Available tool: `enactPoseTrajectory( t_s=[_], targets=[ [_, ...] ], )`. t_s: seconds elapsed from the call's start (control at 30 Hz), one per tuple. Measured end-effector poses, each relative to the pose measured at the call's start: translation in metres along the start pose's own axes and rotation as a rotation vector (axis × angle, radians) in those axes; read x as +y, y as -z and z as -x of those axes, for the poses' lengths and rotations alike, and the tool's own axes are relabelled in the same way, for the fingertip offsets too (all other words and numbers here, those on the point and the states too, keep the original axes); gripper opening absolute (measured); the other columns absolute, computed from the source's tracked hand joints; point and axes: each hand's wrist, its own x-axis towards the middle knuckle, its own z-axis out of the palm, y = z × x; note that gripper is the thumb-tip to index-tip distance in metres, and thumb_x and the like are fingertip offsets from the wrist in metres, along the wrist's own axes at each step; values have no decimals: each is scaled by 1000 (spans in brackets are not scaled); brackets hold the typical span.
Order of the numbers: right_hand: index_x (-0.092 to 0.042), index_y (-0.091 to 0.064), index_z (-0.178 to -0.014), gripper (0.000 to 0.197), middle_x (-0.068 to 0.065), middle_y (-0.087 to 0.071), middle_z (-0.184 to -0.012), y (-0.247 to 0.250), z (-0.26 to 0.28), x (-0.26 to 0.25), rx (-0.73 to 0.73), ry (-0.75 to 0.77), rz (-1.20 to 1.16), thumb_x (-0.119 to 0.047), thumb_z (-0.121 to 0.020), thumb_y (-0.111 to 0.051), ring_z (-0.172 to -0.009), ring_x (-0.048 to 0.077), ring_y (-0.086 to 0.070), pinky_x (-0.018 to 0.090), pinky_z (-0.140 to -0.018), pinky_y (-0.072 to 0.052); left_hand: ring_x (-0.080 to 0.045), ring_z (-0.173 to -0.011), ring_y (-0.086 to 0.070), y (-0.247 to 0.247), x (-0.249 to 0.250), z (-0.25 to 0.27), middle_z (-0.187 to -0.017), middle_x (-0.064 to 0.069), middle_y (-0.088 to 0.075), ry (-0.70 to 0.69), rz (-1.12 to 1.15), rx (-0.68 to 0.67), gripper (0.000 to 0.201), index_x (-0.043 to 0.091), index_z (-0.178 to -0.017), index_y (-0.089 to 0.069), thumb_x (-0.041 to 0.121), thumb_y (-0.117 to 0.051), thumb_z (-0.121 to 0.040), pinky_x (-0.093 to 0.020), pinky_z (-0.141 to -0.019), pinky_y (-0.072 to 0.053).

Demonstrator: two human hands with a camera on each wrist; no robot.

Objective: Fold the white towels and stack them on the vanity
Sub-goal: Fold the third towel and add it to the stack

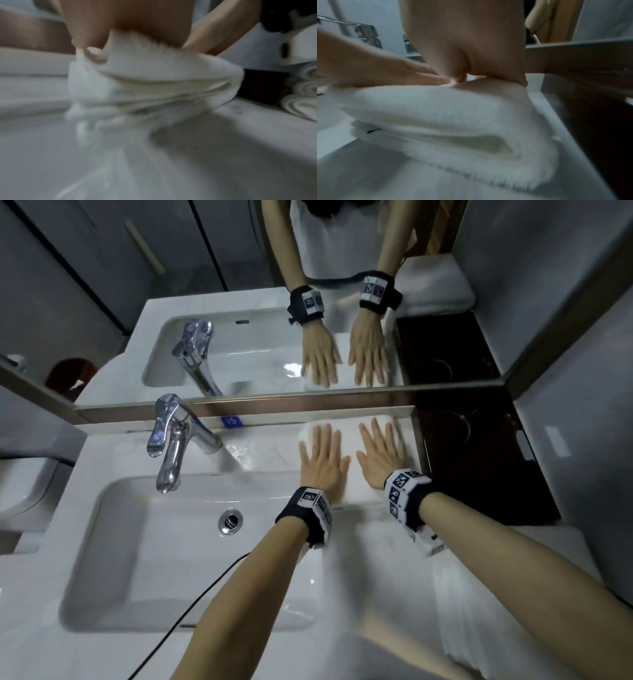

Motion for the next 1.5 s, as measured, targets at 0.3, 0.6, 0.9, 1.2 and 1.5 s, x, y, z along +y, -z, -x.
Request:
enactPoseTrajectory(
  t_s=[0.3,0.6,0.9,1.2,1.5],
  targets=[
    [-31,8,-150,58,-8,21,-158,-19,6,-3,43,12,-113,-39,-101,-21,-145,19,22,55,-114,9,-12,-145,20,-17,-17,12,-157,10,19,22,149,65,56,30,-150,6,45,-15,-100,-55,-118,4],
    [2,-32,-138,50,23,-36,-145,2,43,6,71,-456,-720,-24,-97,-41,-131,38,-39,38,-102,-32,-35,-144,-13,3,-23,58,-154,-20,-9,534,843,164,93,-1,-147,-2,31,-64,-86,-43,-120,-14],
    [3,-38,-136,69,19,-53,-135,-11,94,13,-105,-471,-1221,-36,-85,-66,-120,34,-54,45,-104,-43,-30,-100,-61,21,-46,86,-113,-16,-62,641,962,-236,67,-7,-122,-52,48,-58,-86,-34,-88,-48],
    [-9,-51,-121,38,8,-61,-116,40,194,40,173,-205,-1248,-31,-91,-59,-100,21,-60,35,-89,-51,-19,-93,-66,58,19,152,-114,-10,-67,382,1162,-20,43,3,-117,-58,37,-57,-90,-26,-73,-54],
    [-7,-58,-115,35,7,-62,-102,69,290,164,448,-298,-963,-31,-90,-59,-90,21,-58,28,-77,-42,-21,-89,-58,40,164,192,-116,-8,-56,222,964,-97,53,9,-113,-42,55,-50,-88,-23,-48,-41]
  ],
)
